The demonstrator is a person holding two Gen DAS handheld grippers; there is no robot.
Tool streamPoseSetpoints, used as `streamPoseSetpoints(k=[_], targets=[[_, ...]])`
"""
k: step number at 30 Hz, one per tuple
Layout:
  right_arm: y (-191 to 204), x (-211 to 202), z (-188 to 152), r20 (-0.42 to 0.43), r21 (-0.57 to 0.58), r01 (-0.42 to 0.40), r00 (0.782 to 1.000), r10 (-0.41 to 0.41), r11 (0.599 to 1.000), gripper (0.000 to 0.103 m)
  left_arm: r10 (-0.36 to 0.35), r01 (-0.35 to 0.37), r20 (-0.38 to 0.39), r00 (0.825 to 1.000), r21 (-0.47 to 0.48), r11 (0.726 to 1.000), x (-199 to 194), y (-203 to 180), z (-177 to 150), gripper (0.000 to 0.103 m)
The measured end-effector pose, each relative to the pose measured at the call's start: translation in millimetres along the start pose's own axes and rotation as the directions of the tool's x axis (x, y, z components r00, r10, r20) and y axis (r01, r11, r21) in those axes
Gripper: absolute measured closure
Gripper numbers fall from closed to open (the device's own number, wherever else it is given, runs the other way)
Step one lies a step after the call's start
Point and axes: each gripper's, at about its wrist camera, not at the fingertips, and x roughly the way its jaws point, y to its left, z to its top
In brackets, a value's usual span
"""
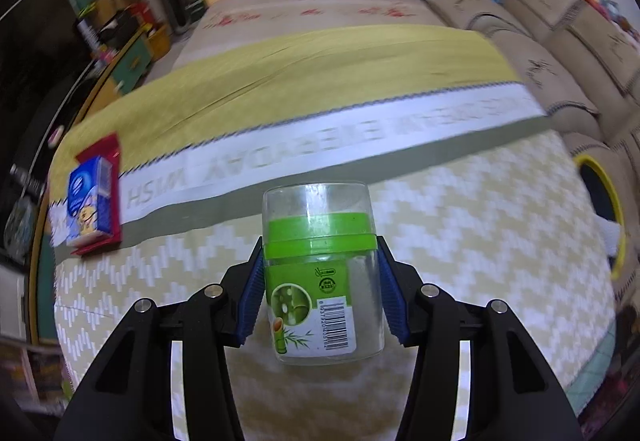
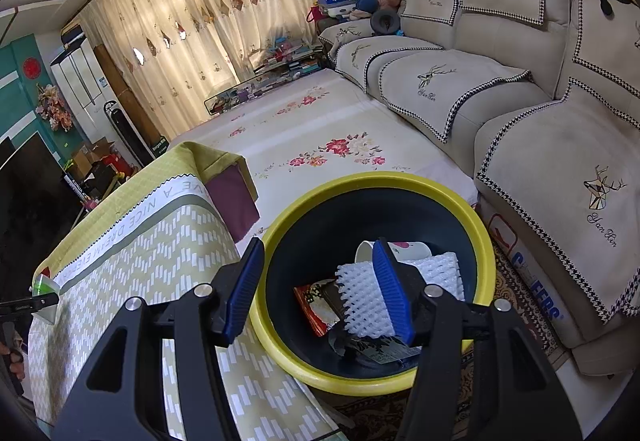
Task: Collect trash
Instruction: 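Carry the green-lidded jar over the bin and open the left gripper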
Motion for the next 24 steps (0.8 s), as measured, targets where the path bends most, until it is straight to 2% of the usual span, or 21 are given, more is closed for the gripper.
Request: streamPoseSetpoints(k=[6, 12, 18, 20, 24], targets=[[-11, -8, 0, 0.012, 0.013, 0.006, 1.0, -0.006, 1.0, 0.049, -0.121, 0.114, 0.045, 0.992, 0.131, 0.985, -29, -70, 0, 0.052], [-33, -20, 0, 0.028, 0.041, 0.025, 0.999, -0.027, 0.999, 0.049, -0.245, 0.224, 0.047, 0.968, 0.265, 0.938, -43, -162, 2, 0.052], [-60, -29, -3, 0.029, 0.074, 0.053, 0.998, -0.055, 0.996, 0.049, -0.318, 0.293, 0.008, 0.948, 0.37, 0.882, -34, -252, 12, 0.052], [-71, -31, -5, 0.026, 0.086, 0.062, 0.998, -0.064, 0.994, 0.049, -0.34, 0.32, -0.022, 0.94, 0.397, 0.86, -24, -290, 17, 0.052], [-89, -33, -9, 0.02, 0.11, 0.075, 0.997, -0.078, 0.991, 0.049, -0.367, 0.364, -0.078, 0.927, 0.426, 0.829, -7, -340, 21, 0.052]])
